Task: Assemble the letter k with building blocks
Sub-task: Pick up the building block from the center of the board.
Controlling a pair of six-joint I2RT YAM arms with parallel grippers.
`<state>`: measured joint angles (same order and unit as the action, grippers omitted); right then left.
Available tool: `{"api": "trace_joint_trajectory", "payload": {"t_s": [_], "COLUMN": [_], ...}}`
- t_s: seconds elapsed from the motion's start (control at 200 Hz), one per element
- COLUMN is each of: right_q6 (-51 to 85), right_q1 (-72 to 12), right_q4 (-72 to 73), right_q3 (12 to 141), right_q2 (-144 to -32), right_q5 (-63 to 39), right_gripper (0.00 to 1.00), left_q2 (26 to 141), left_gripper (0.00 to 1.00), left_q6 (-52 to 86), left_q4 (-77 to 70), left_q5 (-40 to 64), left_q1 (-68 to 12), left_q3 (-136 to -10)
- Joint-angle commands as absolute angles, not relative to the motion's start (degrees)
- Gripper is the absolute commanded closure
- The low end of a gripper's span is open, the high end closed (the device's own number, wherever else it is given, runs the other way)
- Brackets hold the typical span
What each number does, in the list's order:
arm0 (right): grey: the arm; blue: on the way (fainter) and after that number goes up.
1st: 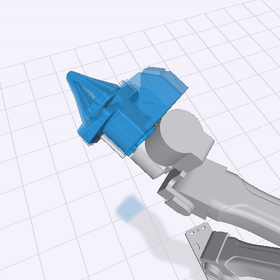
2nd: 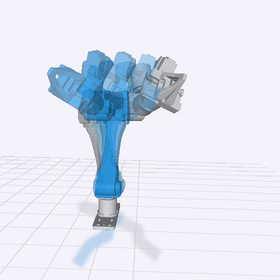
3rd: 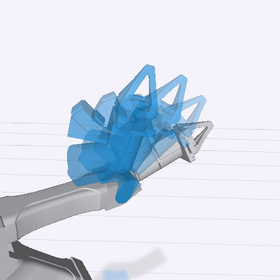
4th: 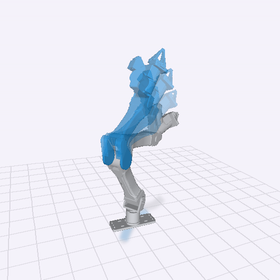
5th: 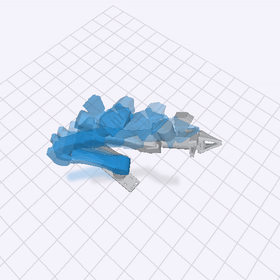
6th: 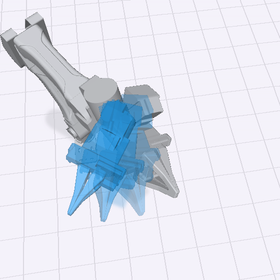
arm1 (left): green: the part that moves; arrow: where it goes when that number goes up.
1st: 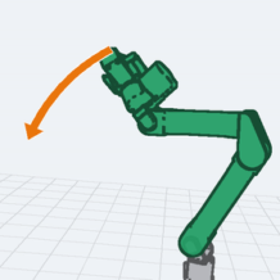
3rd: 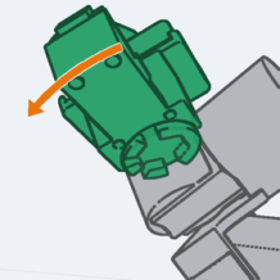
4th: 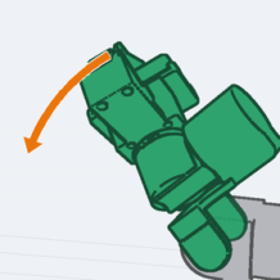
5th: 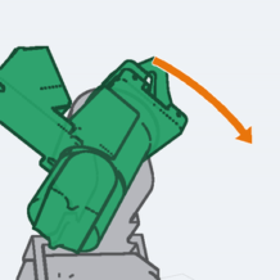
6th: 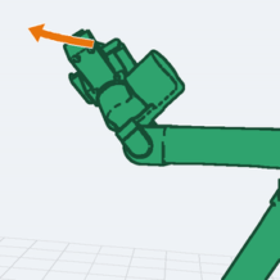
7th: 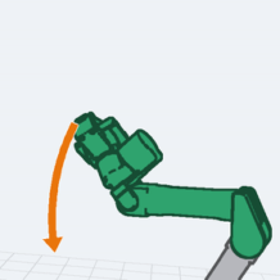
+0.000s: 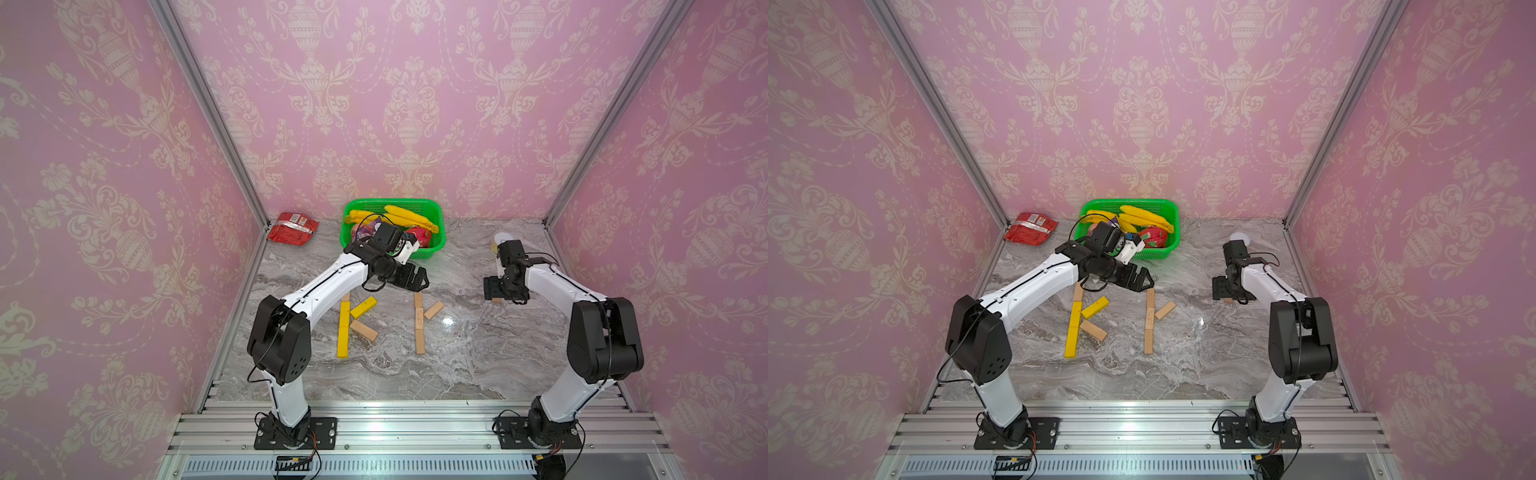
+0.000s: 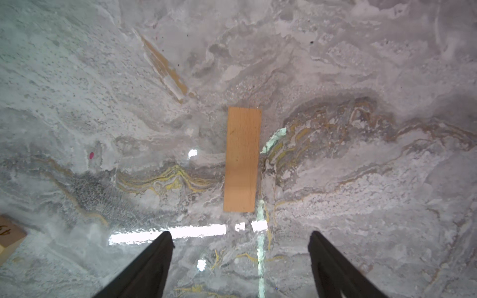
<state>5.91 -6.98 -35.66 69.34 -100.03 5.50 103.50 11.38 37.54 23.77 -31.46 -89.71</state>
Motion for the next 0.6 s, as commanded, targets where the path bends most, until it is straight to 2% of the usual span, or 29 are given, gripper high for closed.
{"api": "trace_joint_trajectory", "payload": {"t_s": [0.0,0.22,0.45,0.595], "right_q6": [3.9,3.0,4.3,4.7], "right_q1": [-5.7,-5.1,-5.0,-4.9], "right_q4": [-38.9,-44.1,-50.7,-51.8], "right_q3": [74.5,82.8,87.4,86.7], "right_q2": [-104.2,-111.3,-114.8,-115.2], "right_q5": [4.2,1.3,-0.8,-0.2], "right_gripper": [0.20,0.33,0.34,0.39], "left_q2": [101.5,102.2,101.9,102.1], "left_gripper": [0.01,0.01,0.01,0.01], "left_q6": [11.5,10.0,9.5,9.6], "left_q4": [35.8,37.0,38.0,38.0], "left_q5": [21.5,18.8,17.3,17.1], "left_q1": [-30.1,-29.9,-29.8,-29.7], "left_q3": [-88.2,-88.2,-88.9,-88.7]}}
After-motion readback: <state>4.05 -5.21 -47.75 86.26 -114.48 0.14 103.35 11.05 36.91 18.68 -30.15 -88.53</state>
